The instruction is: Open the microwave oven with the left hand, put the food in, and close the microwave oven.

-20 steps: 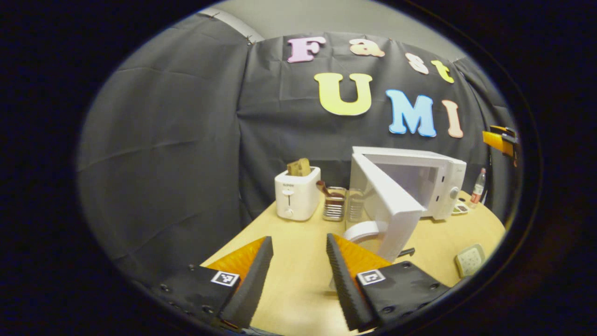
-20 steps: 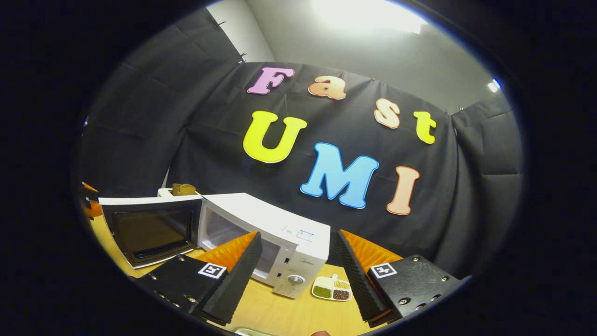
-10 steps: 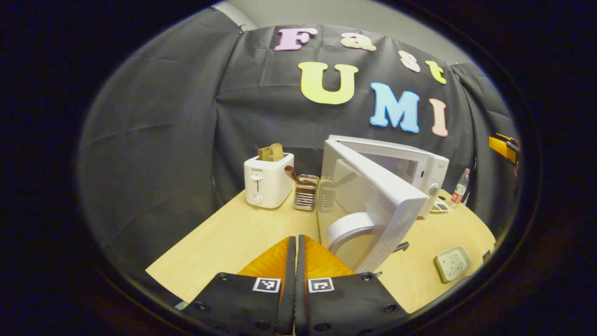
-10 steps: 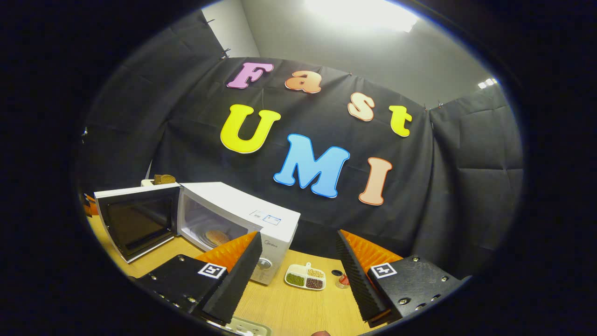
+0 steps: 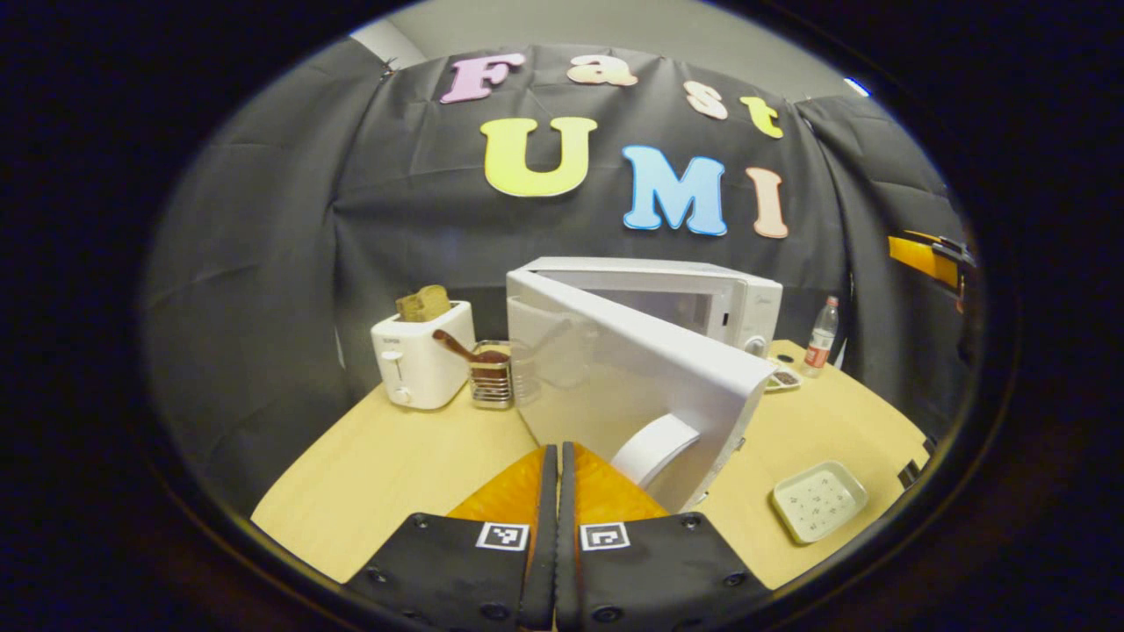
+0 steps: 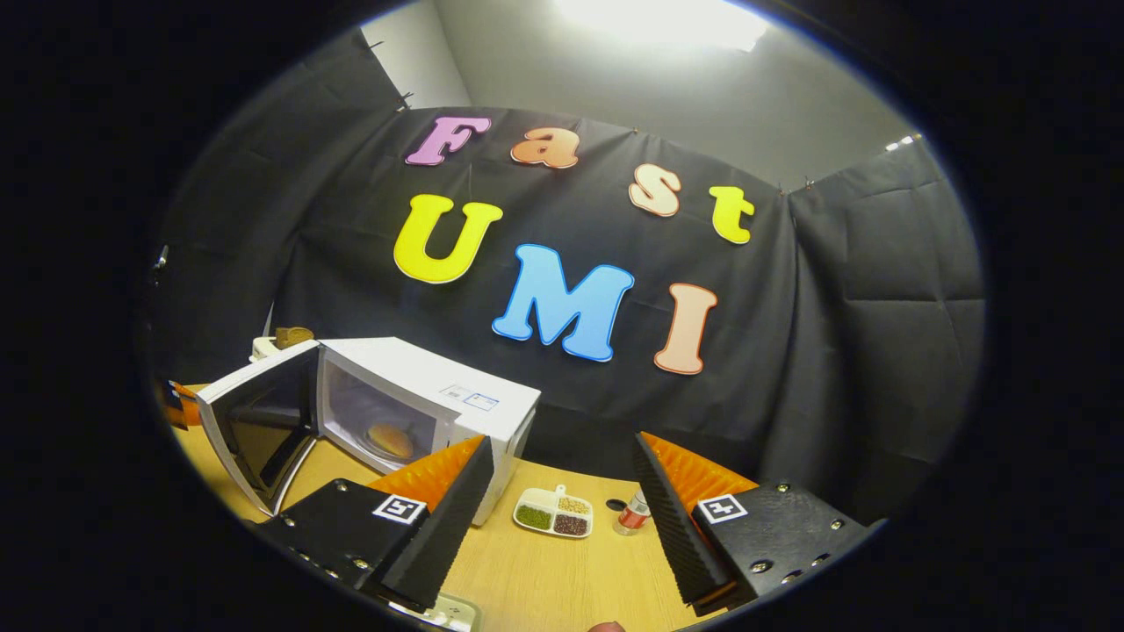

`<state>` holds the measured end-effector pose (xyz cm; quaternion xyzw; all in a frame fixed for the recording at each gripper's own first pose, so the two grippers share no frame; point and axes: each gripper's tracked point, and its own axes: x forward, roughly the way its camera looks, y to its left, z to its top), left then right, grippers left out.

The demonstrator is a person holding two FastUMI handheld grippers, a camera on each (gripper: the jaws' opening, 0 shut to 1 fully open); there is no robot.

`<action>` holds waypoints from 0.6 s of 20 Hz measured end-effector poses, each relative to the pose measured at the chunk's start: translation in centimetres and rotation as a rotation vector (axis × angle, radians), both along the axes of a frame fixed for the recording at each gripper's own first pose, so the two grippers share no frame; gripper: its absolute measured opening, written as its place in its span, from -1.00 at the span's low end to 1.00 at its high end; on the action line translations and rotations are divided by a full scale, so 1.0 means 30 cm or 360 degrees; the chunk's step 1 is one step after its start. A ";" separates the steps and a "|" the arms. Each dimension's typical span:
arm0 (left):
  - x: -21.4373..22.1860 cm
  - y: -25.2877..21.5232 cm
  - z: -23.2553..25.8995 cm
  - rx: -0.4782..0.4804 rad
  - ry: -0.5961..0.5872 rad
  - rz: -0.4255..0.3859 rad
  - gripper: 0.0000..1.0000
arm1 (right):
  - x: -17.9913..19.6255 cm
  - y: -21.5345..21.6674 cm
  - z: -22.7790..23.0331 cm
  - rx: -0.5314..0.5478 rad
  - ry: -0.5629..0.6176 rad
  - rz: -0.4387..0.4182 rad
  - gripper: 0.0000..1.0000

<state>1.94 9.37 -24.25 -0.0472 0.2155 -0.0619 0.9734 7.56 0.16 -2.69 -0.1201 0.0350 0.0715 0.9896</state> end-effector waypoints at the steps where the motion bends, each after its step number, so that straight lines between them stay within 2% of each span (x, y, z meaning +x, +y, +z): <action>1: 0.013 -0.027 0.003 -0.0005 -0.0004 -0.0017 -0.84 | -0.001 -0.022 -0.002 0.0004 0.0002 -0.0011 0.94; 2: 0.028 -0.055 0.010 -0.0010 -0.0011 -0.0034 -0.98 | -0.003 -0.045 -0.003 0.0009 0.0006 -0.0026 0.92; 4: 0.062 -0.105 0.024 -0.0021 -0.0020 -0.0074 -0.98 | -0.010 -0.084 -0.010 0.0034 0.0014 -0.0055 0.93; 5: 0.078 -0.133 0.031 -0.0021 -0.0026 -0.0098 -0.84 | -0.013 -0.104 -0.010 0.0048 0.0017 -0.0072 0.93; 6: 0.098 -0.161 0.035 -0.0019 -0.0029 -0.0123 -0.84 | -0.016 -0.124 -0.009 0.0060 0.0019 -0.0088 0.93; 7: 0.115 -0.182 0.041 -0.0017 -0.0034 -0.0149 -0.98 | -0.021 -0.140 -0.010 0.0068 0.0020 -0.0104 0.93; 9: 0.149 -0.234 0.052 -0.0008 -0.0042 -0.0202 -0.98 | -0.025 -0.172 -0.014 0.0079 0.0024 -0.0134 0.94; 10: 0.163 -0.262 0.054 -0.0003 -0.0047 -0.0234 -0.84 | -0.026 -0.186 -0.020 0.0082 0.0029 -0.0150 0.96; 12: 0.191 -0.319 0.060 0.0009 -0.0055 -0.0298 -0.84 | -0.037 -0.213 -0.031 0.0090 0.0041 -0.0177 0.96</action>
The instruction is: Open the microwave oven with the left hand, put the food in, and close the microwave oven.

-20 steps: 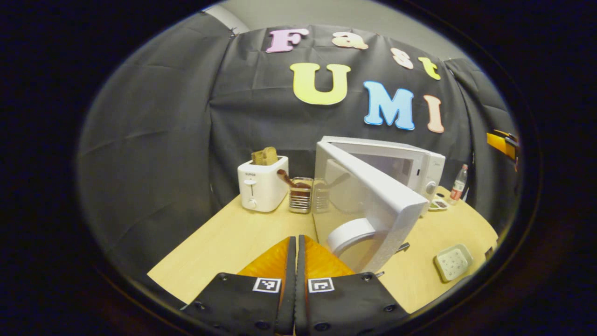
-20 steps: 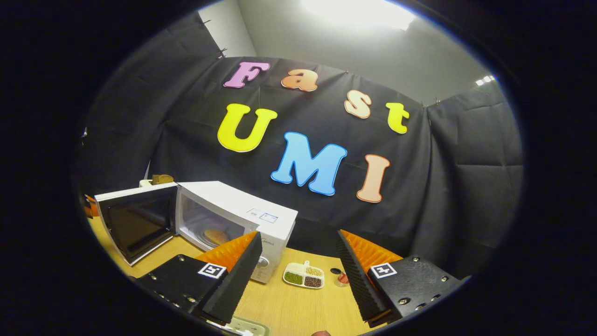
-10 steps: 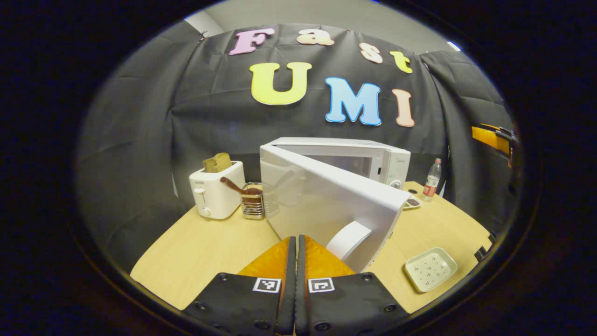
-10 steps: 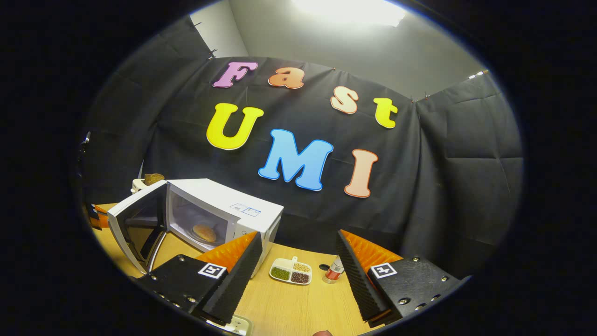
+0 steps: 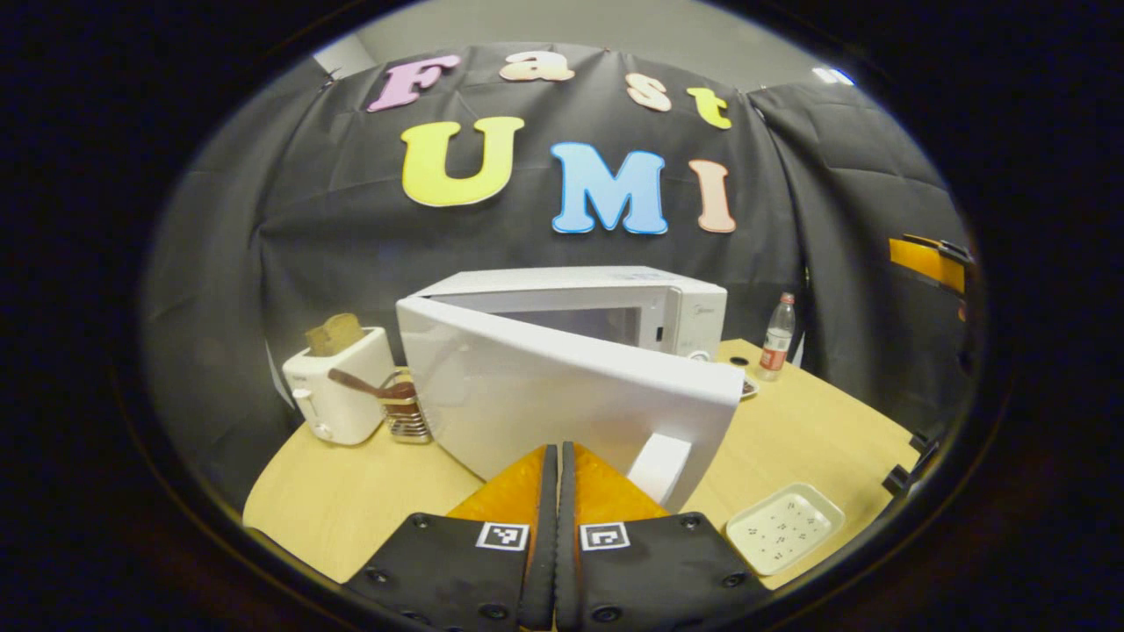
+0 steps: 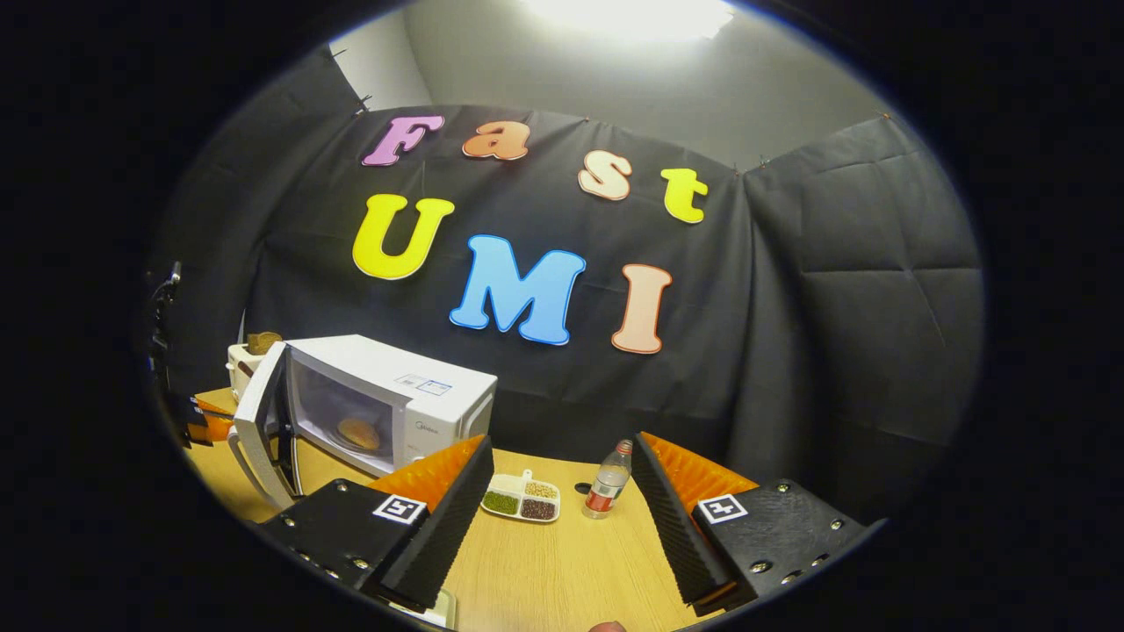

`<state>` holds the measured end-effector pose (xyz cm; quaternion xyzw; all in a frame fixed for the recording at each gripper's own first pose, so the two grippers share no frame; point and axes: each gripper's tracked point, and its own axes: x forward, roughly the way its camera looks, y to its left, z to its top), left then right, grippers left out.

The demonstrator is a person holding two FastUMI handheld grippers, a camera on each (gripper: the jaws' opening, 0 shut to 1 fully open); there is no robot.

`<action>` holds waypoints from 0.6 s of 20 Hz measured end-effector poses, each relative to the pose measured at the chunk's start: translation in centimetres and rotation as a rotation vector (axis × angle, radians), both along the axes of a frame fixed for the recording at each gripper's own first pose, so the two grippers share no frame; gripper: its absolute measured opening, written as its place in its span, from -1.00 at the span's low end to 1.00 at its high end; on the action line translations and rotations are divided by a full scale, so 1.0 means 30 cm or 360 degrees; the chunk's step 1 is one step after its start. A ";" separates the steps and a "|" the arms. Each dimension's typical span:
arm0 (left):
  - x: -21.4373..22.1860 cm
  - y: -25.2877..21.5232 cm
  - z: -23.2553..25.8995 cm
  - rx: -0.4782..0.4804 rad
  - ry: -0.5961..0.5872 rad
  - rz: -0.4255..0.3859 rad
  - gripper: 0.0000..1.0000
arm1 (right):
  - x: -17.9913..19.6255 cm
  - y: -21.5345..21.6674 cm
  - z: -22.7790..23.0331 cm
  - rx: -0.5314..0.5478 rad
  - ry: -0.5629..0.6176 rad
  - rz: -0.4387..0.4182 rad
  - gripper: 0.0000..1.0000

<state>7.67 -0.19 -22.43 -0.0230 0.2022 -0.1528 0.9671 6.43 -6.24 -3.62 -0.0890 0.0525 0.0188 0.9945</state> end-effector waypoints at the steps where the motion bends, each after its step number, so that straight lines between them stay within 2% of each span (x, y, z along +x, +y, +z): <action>1: 0.020 -0.027 0.006 0.0003 -0.0006 -0.0028 -0.85 | -0.009 -0.016 -0.010 0.0000 0.0009 -0.0012 0.96; 7: 0.130 -0.183 0.042 -0.0011 -0.0047 -0.0140 -0.84 | -0.024 -0.096 -0.020 -0.0011 0.0023 -0.0086 0.94; 12: 0.231 -0.280 0.052 -0.0028 -0.0053 -0.0173 -0.84 | -0.051 -0.157 -0.036 -0.0001 0.0023 -0.0152 0.93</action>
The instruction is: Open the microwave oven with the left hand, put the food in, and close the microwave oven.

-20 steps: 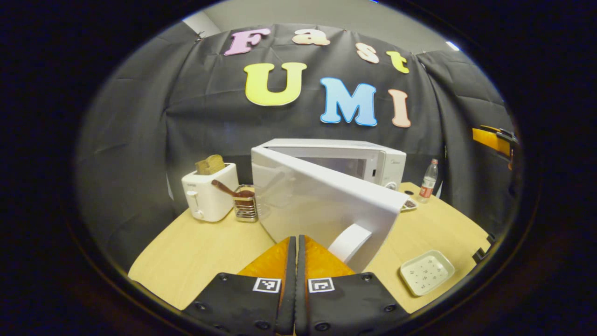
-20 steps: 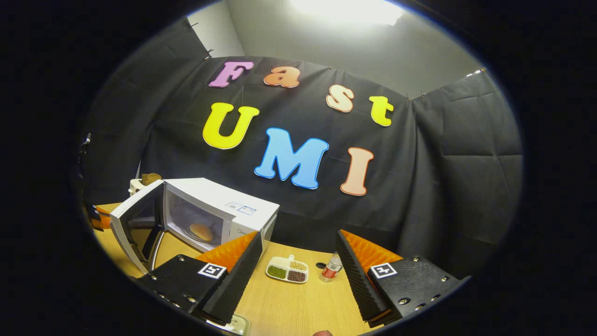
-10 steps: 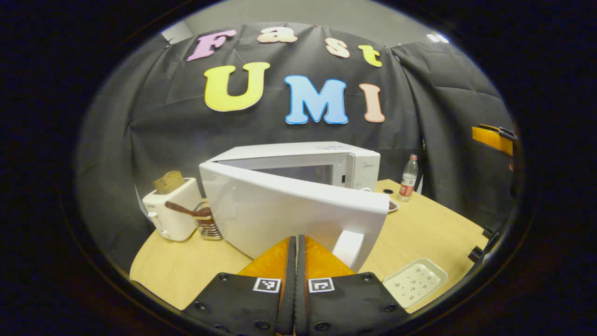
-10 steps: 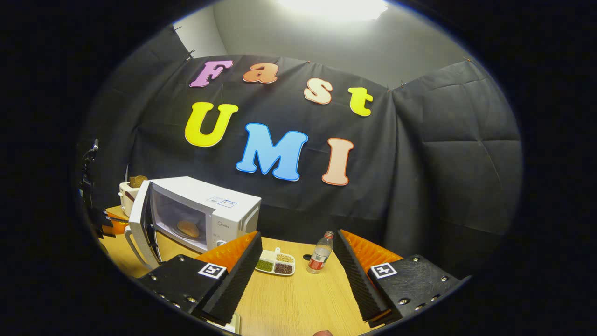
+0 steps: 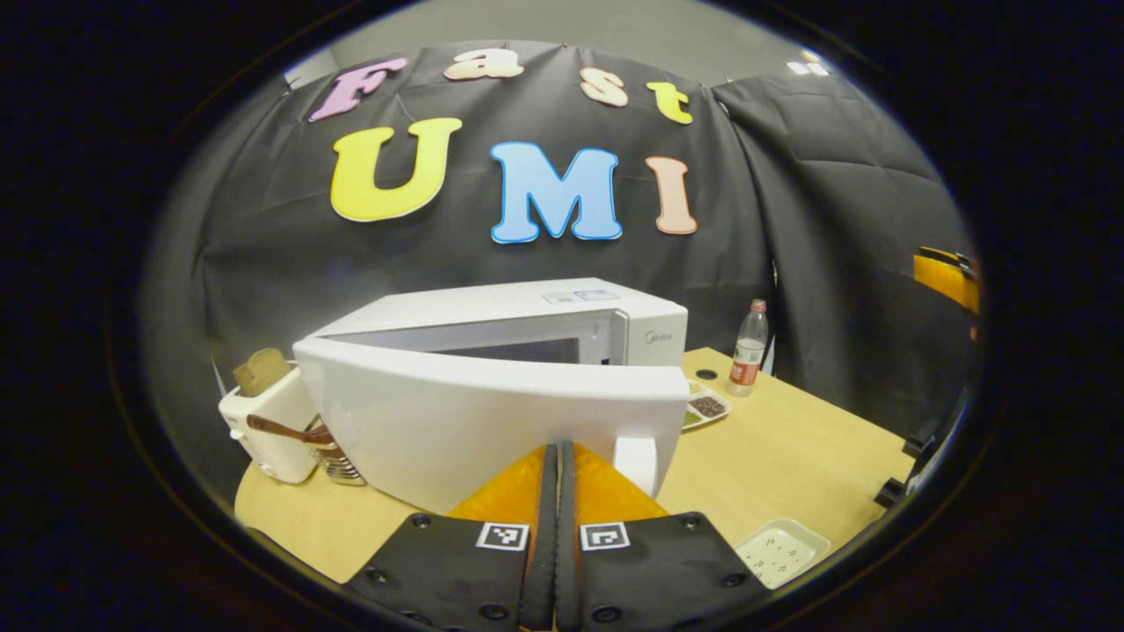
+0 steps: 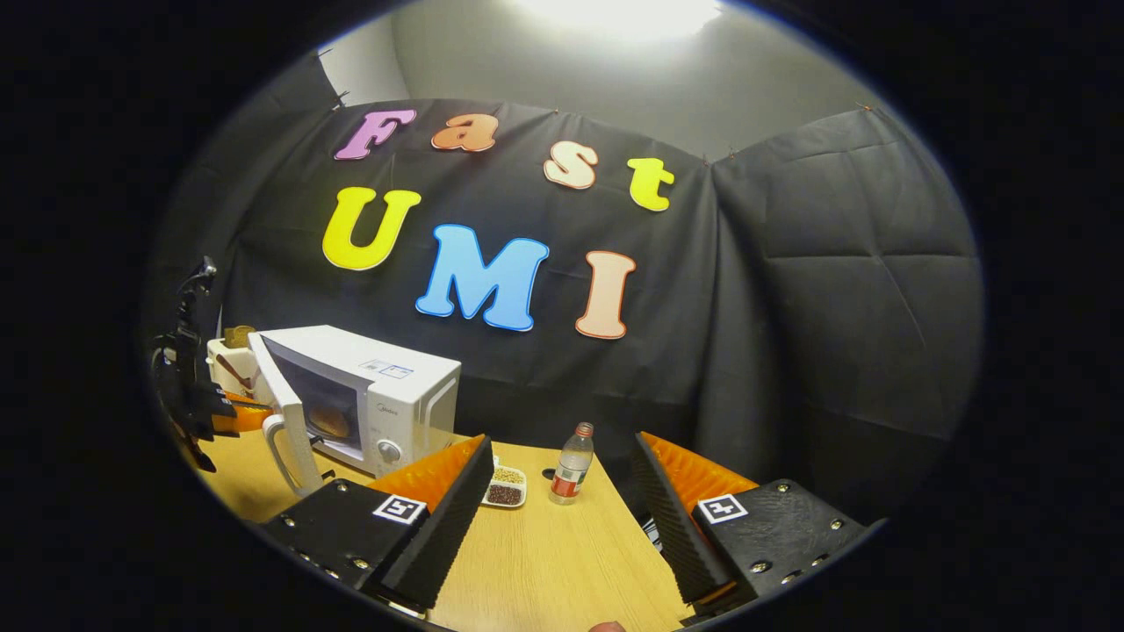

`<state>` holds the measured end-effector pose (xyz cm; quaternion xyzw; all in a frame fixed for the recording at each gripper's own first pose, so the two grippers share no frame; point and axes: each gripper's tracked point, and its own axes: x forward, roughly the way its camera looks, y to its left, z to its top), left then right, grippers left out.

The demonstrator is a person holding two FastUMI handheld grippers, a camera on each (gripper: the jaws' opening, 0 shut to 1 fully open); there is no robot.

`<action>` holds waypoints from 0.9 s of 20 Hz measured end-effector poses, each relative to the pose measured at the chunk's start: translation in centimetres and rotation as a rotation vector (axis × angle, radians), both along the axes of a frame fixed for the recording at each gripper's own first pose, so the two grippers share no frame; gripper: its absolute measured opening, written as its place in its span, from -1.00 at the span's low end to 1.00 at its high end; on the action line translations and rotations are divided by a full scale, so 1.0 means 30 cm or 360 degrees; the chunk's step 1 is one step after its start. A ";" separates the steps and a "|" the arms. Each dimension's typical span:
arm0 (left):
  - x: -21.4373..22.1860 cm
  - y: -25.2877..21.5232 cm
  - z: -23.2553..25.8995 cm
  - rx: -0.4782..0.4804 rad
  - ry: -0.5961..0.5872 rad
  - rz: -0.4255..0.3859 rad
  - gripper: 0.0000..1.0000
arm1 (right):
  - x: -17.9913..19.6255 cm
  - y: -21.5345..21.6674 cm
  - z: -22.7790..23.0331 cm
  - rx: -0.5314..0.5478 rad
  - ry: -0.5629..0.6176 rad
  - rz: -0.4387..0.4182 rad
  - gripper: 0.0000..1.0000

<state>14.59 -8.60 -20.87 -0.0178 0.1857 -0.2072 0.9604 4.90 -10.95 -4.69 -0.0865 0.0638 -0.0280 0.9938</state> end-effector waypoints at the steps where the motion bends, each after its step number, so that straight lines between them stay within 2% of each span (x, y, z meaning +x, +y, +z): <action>1: 0.021 -0.009 -0.002 -0.0005 0.0000 0.0003 -0.84 | -0.003 -0.015 0.000 -0.0005 0.0004 -0.0012 0.93; 13: 0.245 -0.124 -0.010 0.0041 -0.0031 0.0021 -0.84 | -0.020 -0.106 -0.047 0.0011 0.0051 -0.0101 0.94; 18: 0.322 -0.152 -0.008 0.0008 -0.0021 0.0080 -0.84 | -0.015 -0.131 -0.065 0.0029 0.0075 -0.0117 0.94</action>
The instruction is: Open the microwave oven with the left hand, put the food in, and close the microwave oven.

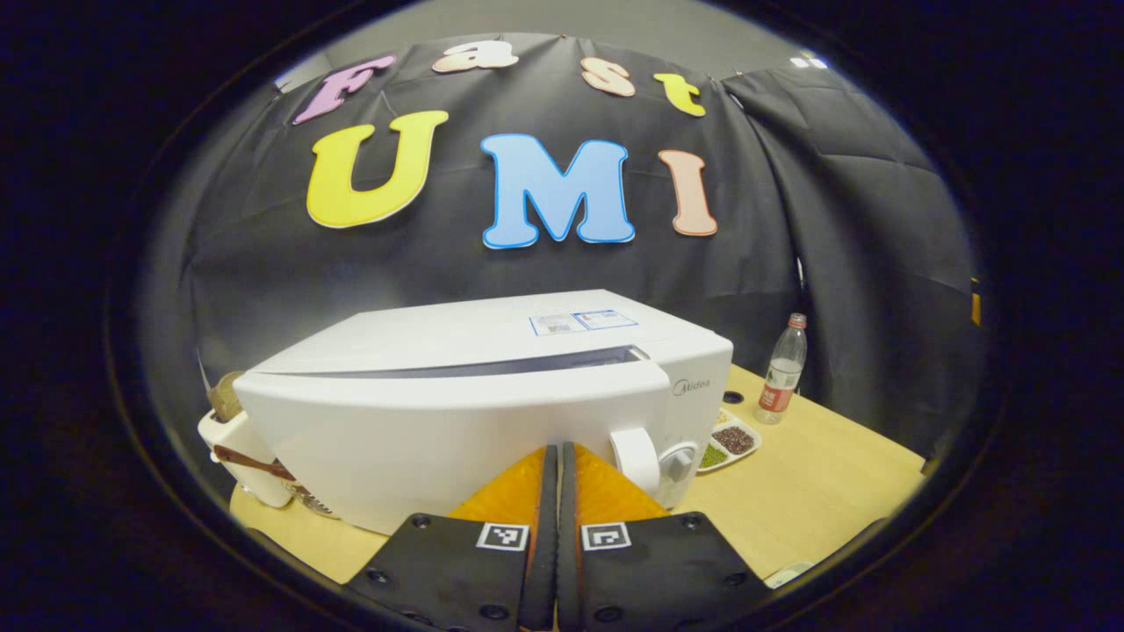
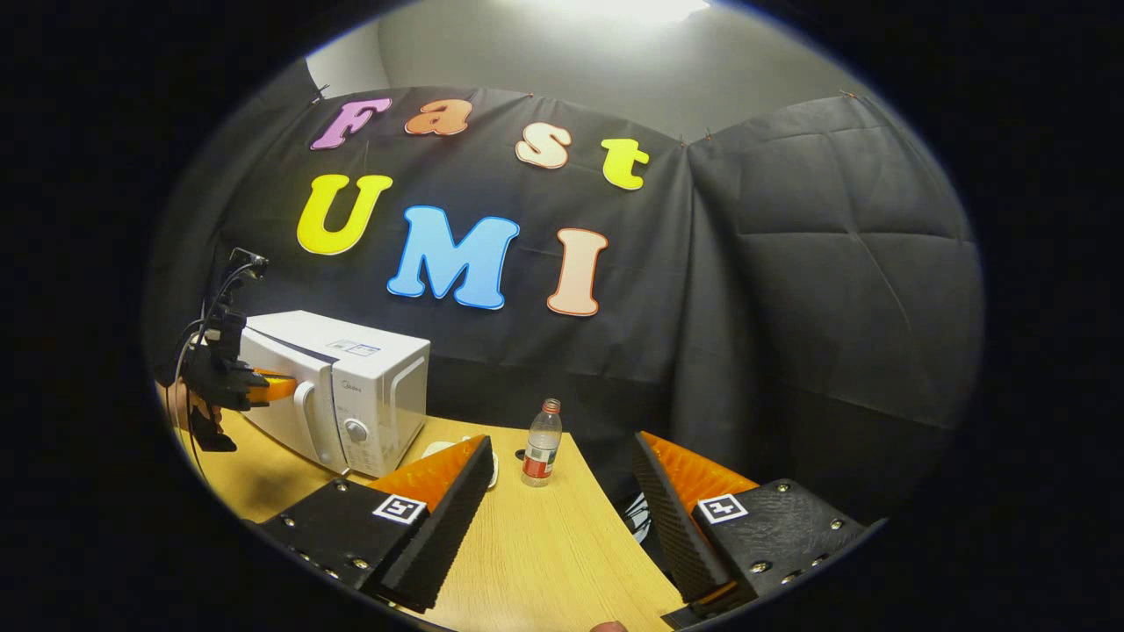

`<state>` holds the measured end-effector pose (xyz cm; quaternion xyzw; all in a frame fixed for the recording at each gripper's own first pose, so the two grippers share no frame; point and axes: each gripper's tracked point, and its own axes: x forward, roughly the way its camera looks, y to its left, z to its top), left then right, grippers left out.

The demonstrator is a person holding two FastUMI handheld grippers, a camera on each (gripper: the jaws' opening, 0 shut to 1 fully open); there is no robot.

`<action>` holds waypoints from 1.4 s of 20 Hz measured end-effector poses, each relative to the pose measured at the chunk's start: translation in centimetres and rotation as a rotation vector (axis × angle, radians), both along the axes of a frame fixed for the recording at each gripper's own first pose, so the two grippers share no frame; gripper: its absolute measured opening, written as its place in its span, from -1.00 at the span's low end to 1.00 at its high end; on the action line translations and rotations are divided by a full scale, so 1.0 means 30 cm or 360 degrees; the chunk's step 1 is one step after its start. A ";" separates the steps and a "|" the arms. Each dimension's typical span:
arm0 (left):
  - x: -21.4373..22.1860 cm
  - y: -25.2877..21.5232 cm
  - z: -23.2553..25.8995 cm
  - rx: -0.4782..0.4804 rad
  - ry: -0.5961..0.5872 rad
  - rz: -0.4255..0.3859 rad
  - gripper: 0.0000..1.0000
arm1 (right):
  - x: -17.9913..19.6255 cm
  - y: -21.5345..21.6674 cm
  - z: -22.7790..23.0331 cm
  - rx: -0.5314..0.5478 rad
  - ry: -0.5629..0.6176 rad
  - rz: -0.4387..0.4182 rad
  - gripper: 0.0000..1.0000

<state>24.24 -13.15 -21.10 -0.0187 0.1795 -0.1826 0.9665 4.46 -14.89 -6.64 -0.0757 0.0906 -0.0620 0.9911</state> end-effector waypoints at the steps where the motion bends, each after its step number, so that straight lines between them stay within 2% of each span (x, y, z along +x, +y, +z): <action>1: 0.004 0.001 -0.004 -0.0011 0.0005 0.0017 -0.84 | 0.006 -0.005 0.001 0.0000 -0.0003 -0.0003 0.94; 6: 0.032 0.008 -0.008 -0.0067 0.0018 0.0096 -0.85 | 0.013 -0.018 0.001 0.0002 -0.0009 0.0005 0.94; 10: 0.047 0.006 0.000 -0.0025 0.0003 0.0122 -0.82 | 0.038 0.017 -0.006 0.0030 -0.0009 0.0061 0.93; 15: 0.053 0.020 -0.008 0.0055 0.0040 0.0225 -0.83 | 0.061 0.056 -0.017 0.0079 -0.0041 0.0184 0.93; 21: -0.070 0.058 0.126 -0.0008 -0.0066 0.0275 -0.83 | 0.095 0.156 -0.023 0.0128 -0.0070 0.0329 0.94; 27: -0.287 0.204 0.295 -0.0017 -0.0191 0.0321 -0.83 | 0.037 0.289 0.009 0.0157 -0.0097 0.0408 0.93; 28: -0.326 0.233 0.327 -0.0018 -0.0208 0.0331 -0.75 | 0.017 0.316 0.016 0.0174 -0.0095 0.0417 0.93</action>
